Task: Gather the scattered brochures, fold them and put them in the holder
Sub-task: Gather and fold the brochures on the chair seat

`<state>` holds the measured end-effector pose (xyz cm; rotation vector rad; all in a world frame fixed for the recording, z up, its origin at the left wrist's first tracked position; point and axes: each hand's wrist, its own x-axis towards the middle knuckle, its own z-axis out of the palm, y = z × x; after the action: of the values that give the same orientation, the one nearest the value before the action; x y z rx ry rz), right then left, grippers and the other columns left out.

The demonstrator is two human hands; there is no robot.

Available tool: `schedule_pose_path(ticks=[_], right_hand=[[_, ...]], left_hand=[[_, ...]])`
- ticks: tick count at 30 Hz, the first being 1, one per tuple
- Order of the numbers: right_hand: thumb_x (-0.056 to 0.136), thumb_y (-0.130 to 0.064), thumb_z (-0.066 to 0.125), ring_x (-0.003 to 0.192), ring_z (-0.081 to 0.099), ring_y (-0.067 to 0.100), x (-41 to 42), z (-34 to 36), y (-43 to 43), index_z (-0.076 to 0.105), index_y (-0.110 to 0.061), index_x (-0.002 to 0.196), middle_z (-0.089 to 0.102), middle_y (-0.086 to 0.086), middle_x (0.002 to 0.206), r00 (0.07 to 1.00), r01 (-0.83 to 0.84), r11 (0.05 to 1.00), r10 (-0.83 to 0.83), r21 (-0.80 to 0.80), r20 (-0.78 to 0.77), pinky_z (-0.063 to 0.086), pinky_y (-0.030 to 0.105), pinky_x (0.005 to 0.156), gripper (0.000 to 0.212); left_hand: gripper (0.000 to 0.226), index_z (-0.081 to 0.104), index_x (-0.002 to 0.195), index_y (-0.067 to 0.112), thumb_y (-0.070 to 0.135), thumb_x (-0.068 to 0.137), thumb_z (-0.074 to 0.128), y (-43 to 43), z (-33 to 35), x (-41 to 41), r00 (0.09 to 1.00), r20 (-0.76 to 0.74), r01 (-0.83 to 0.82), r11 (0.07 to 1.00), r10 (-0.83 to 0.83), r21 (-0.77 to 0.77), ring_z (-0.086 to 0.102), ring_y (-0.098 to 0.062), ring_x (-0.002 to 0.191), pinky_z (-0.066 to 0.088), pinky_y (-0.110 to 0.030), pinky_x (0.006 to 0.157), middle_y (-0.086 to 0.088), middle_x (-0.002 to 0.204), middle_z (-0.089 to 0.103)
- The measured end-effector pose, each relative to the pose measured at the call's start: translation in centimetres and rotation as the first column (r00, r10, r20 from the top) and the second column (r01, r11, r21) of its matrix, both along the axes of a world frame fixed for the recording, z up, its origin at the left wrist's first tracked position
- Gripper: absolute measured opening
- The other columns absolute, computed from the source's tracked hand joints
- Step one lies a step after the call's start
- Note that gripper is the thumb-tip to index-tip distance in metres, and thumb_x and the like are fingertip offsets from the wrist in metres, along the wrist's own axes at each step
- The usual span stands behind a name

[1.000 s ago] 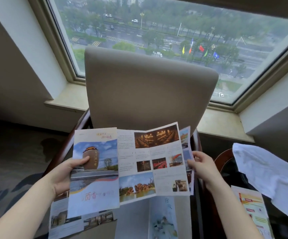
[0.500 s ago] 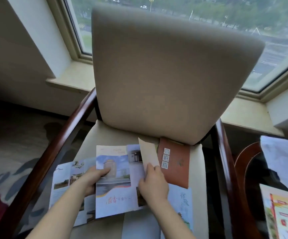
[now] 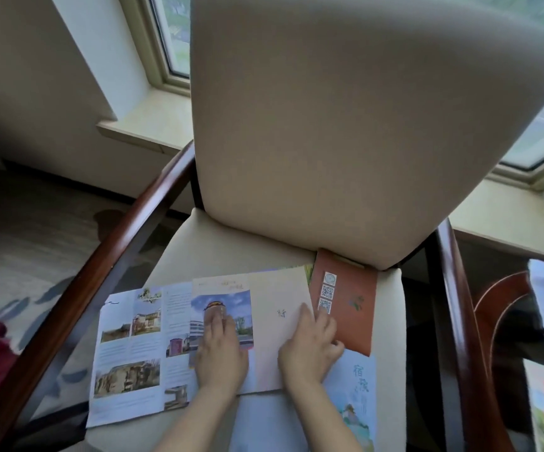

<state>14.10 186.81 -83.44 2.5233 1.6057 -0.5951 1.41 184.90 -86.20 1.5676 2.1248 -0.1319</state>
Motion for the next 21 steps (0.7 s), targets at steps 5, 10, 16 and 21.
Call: schedule_pose_path(ticks=[5,10,16,21], right_hand=[[0.084,-0.007,0.053,0.113,0.048,0.025,4.0,1.6,0.0,0.061,-0.019,0.109,0.057,0.002,0.114,0.943,0.203,0.979,-0.2,-0.017,-0.266,0.043,0.032,0.07,0.029],[0.085,-0.003,0.046,0.08,0.056,0.022,7.3,4.2,-1.5,0.056,-0.019,0.097,0.065,-0.001,0.094,0.815,0.397,0.916,-0.325,0.054,-0.48,0.036,0.028,0.055,0.023],[0.085,0.015,0.035,0.076,0.06,0.026,10.7,4.2,-3.0,0.055,-0.017,0.089,0.066,0.006,0.087,0.276,0.645,0.736,-0.477,-0.207,-0.835,0.045,0.033,0.069,0.039],[0.087,0.015,0.035,0.088,0.067,0.035,12.3,2.9,-3.0,0.058,-0.015,0.099,0.07,0.014,0.095,0.282,0.608,0.753,-0.502,-0.252,-0.818,0.054,0.045,0.077,0.039]], left_hand=[[0.098,0.006,0.153,0.016,0.061,0.081,0.055,-0.4,-0.1,2.0,0.997,0.037,-0.068,0.991,0.073,-0.116,-0.003,-0.026,0.15,0.019,-0.046,0.117,-0.008,0.162,-0.009],[0.083,0.005,0.153,0.024,0.055,0.089,0.047,-0.6,0.8,3.5,0.991,0.104,-0.071,0.991,0.083,-0.116,0.009,-0.03,0.148,0.023,-0.052,0.116,-0.006,0.162,0.0],[0.087,0.015,0.153,0.022,0.065,0.084,0.047,0.3,1.3,5.8,0.929,0.29,-0.211,0.973,0.229,-0.092,0.021,-0.029,0.146,0.024,-0.047,0.117,-0.011,0.159,0.018],[0.109,-0.003,0.152,0.031,0.068,0.072,0.06,0.0,1.0,7.3,0.944,0.308,-0.096,0.991,0.119,-0.089,0.018,-0.029,0.146,0.028,-0.05,0.114,-0.007,0.161,0.011]])
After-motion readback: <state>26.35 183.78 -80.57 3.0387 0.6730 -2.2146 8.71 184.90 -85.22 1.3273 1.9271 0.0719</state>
